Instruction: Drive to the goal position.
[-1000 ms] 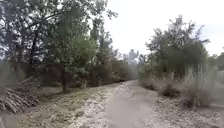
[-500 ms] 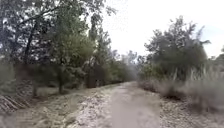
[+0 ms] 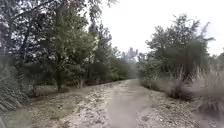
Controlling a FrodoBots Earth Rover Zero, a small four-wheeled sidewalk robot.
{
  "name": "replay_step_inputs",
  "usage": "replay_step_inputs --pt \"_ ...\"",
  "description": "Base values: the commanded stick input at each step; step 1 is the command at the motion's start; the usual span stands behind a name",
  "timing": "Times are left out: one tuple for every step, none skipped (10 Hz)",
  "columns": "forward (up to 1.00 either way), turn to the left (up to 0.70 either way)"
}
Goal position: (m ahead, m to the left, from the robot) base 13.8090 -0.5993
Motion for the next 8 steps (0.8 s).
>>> replay_step_inputs --pt "0.45 -0.27" --pt "0.45 -0.09" --pt "0.45 0.00" --pt "0.45 0.00" --pt "0.45 0.00" --pt "0.45 0.00" --pt "0.45 0.00" --pt "0.45 0.00"
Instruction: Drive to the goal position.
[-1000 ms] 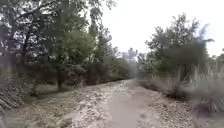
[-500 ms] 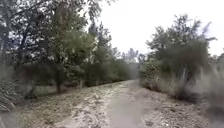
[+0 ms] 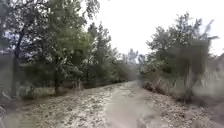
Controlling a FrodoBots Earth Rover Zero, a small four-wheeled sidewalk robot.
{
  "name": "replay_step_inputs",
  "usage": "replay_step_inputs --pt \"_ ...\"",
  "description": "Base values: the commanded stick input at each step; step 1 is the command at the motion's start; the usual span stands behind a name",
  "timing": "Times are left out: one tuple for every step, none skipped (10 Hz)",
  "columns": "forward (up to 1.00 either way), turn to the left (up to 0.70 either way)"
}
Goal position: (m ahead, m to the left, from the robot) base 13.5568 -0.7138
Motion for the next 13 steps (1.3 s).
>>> replay_step_inputs --pt "0.45 0.00" --pt "0.45 0.00" --pt "0.45 0.00" --pt "0.45 0.00" --pt "0.45 0.00" --pt "0.45 0.00" --pt "0.45 0.00" --pt "0.45 0.00" --pt "0.45 0.00" --pt "0.45 0.00" --pt "0.45 0.00" --pt "0.45 0.00" --pt "0.45 0.00"
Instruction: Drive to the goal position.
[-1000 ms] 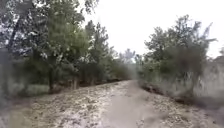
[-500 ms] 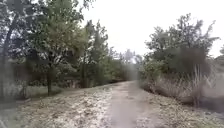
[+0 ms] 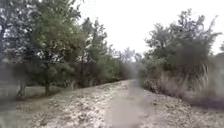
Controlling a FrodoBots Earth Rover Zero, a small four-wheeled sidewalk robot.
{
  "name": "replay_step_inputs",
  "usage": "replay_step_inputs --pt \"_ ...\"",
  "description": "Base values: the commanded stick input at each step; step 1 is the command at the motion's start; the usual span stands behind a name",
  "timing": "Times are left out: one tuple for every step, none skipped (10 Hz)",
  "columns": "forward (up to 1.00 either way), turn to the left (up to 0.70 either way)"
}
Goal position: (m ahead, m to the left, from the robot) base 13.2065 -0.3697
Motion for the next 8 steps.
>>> replay_step_inputs --pt "0.45 0.00" --pt "0.45 0.00" --pt "0.45 -0.02" --pt "0.45 -0.27" --pt "0.45 -0.27" --pt "0.45 -0.27" --pt "0.45 -0.27" --pt "0.45 -0.09"
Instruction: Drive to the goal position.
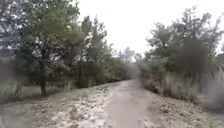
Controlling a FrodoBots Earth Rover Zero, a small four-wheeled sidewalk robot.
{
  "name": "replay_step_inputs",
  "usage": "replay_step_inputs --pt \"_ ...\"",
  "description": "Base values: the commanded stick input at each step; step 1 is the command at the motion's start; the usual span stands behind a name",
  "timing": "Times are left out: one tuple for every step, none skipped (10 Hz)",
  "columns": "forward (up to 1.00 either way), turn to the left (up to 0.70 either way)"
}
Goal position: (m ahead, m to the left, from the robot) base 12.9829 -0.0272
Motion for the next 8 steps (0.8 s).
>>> replay_step_inputs --pt "0.45 0.00" --pt "0.45 0.00" --pt "0.45 0.00" --pt "0.45 0.00" --pt "0.45 0.00" --pt "0.45 0.00" --pt "0.45 0.00" --pt "0.45 0.00"
